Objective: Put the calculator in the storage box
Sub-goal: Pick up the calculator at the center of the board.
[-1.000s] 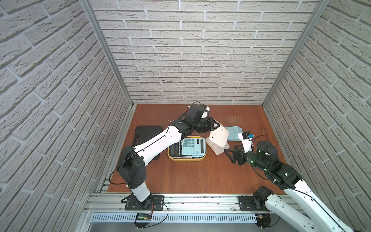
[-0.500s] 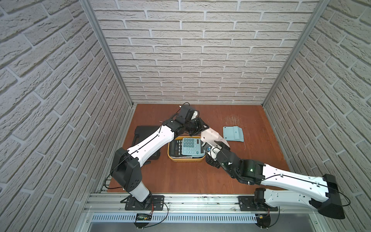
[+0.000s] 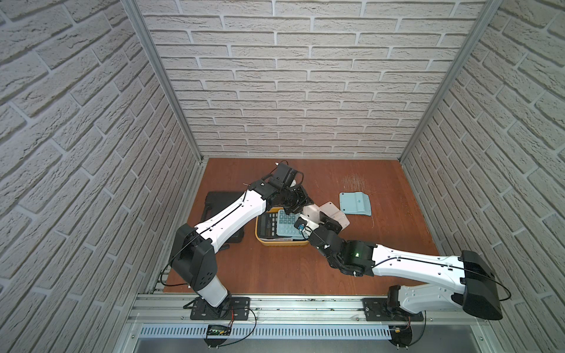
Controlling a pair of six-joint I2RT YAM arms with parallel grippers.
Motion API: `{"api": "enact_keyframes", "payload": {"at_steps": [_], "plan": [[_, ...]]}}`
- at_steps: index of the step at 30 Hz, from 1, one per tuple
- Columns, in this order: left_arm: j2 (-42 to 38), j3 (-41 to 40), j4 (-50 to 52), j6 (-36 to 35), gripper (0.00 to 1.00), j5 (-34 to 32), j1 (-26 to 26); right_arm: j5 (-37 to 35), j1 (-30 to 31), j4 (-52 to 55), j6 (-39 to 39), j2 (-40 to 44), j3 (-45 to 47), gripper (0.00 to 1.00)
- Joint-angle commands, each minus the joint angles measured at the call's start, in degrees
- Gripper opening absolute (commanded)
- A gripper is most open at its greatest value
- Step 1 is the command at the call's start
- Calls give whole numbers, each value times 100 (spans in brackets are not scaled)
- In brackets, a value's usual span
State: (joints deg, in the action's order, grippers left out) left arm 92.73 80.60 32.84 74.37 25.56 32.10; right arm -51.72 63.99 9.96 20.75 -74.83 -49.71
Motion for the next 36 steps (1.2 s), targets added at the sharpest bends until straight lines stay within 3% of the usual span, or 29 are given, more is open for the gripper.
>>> {"api": "enact_keyframes", "payload": {"at_steps": [1,3,7,9,13,18,24,26,31,36], "plan": [[35,220,104,71,4,-44,-34,-312,17,-219,-31,-57,-209,35],[35,233,100,68,11,-86,-35,-313,17,-153,-108,-51,-261,22],[-22,302,84,-59,37,-190,-44,-452,-1,-6,-326,-34,-345,3],[-75,335,91,-150,52,-288,-62,-469,-39,119,-485,7,-370,3],[-312,343,159,-452,98,-647,-158,-227,-259,548,-1106,255,-415,3],[-869,64,224,-880,98,-1246,-448,756,-861,1158,-2080,928,-404,3],[-1637,-558,-129,-1812,98,-1539,-695,3349,-2400,1527,-3382,1797,-244,3],[-1805,-839,-392,-2103,98,-1335,-772,4343,-2937,1511,-3737,1930,-200,3],[-1846,-1455,-1050,-2489,98,-92,-1008,6888,-4224,1173,-4708,1870,-162,3],[-1854,-2175,-2190,-2295,98,1046,-1070,9180,-5231,-176,-6136,1556,255,3]]}}
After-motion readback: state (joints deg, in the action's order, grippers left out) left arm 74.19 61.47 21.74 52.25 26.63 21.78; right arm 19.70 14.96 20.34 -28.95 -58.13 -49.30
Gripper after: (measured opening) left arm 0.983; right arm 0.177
